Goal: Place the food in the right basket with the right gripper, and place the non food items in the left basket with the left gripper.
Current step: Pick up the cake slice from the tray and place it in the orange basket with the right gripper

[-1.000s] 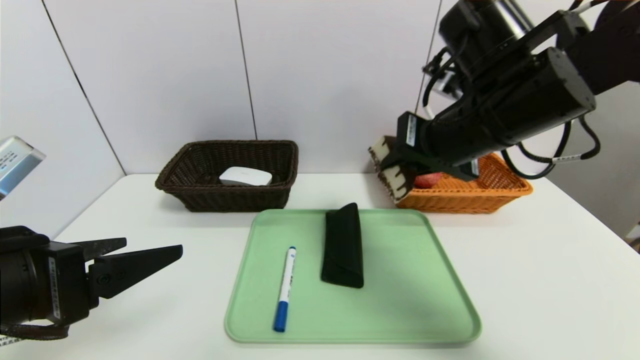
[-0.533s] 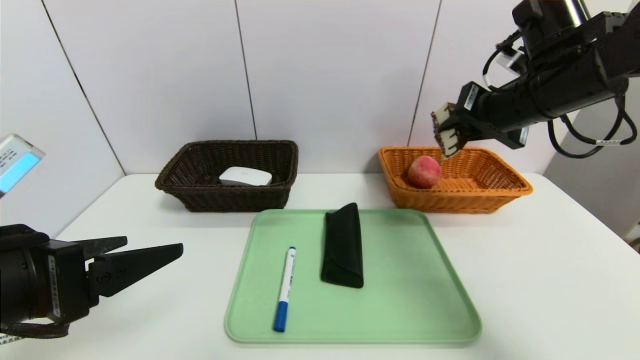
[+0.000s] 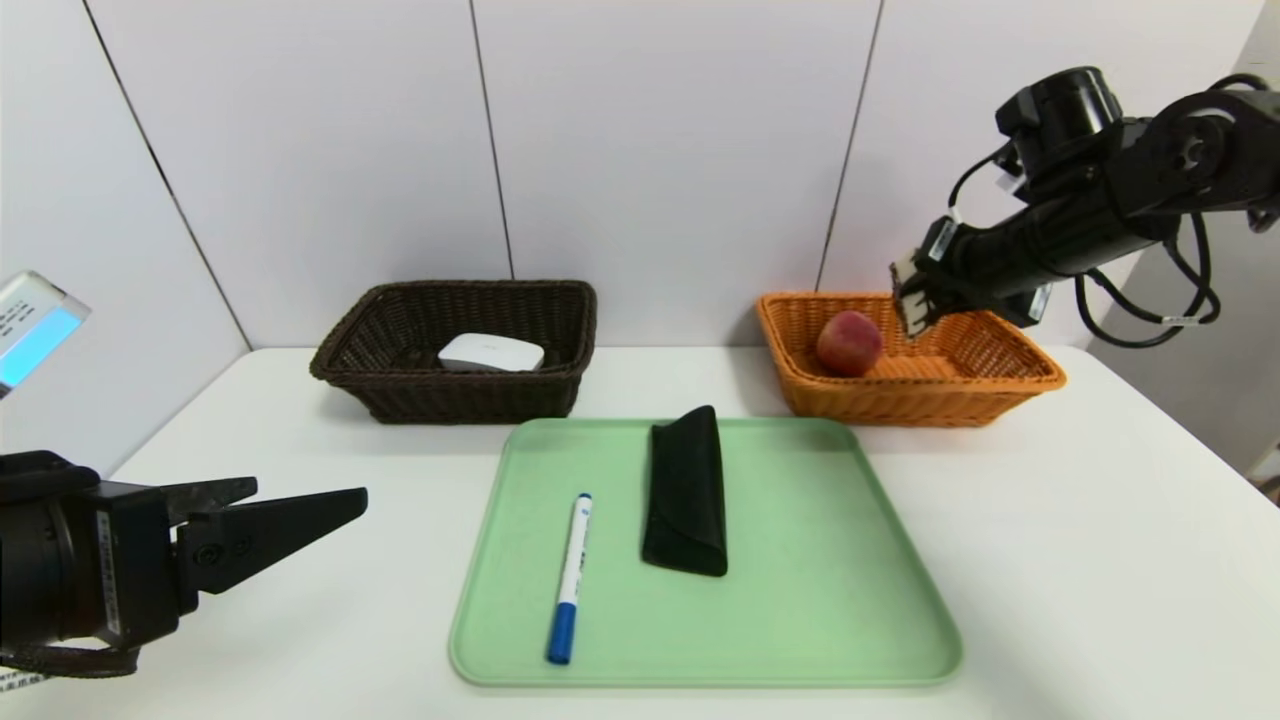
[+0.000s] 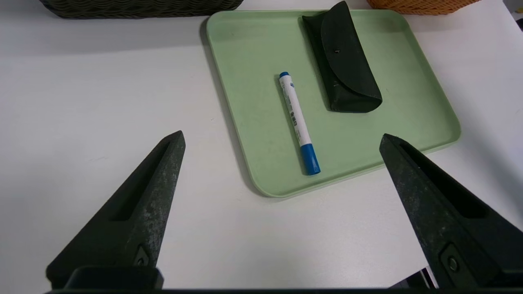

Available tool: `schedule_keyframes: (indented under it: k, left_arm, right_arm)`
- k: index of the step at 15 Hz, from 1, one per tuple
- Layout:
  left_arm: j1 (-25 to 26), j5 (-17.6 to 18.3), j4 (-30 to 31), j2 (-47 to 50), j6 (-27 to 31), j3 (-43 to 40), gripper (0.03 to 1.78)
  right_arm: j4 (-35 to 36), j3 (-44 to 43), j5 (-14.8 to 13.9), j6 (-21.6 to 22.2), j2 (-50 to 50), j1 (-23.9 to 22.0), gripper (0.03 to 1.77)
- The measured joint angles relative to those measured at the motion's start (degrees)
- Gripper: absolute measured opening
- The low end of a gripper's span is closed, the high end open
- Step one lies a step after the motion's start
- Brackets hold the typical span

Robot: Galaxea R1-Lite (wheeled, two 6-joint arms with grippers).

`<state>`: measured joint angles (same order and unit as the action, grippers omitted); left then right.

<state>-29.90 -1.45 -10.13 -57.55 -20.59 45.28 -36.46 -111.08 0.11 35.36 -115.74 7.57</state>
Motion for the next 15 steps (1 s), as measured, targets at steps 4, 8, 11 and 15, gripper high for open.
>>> schedule_keyframes:
  k: [4, 8, 11, 15]
  left_arm:
    - [0.02, -0.02, -0.01, 0.15, -0.11, 0.00, 1.69]
    - [0.02, 0.11, -0.01, 0.13, -0.40, -0.13, 1.69]
    - [0.02, 0.60, 0.00, 0.00, -0.46, -0.24, 1.69]
    - [0.02, 0.68, -0.01, -0.33, -0.51, -0.33, 1.69]
  right_arm:
    - [3.56, -0.22, -3.80, -0.01, -3.54, -2.28, 0.55]
    - [4.66, -0.28, -5.58, 0.00, -5.99, -3.78, 0.55]
    - [6.56, -0.28, -5.60, 0.00, -7.47, -4.51, 0.55]
    - [8.63, -0.33, -5.73, 0.02, -10.12, -4.71, 0.55]
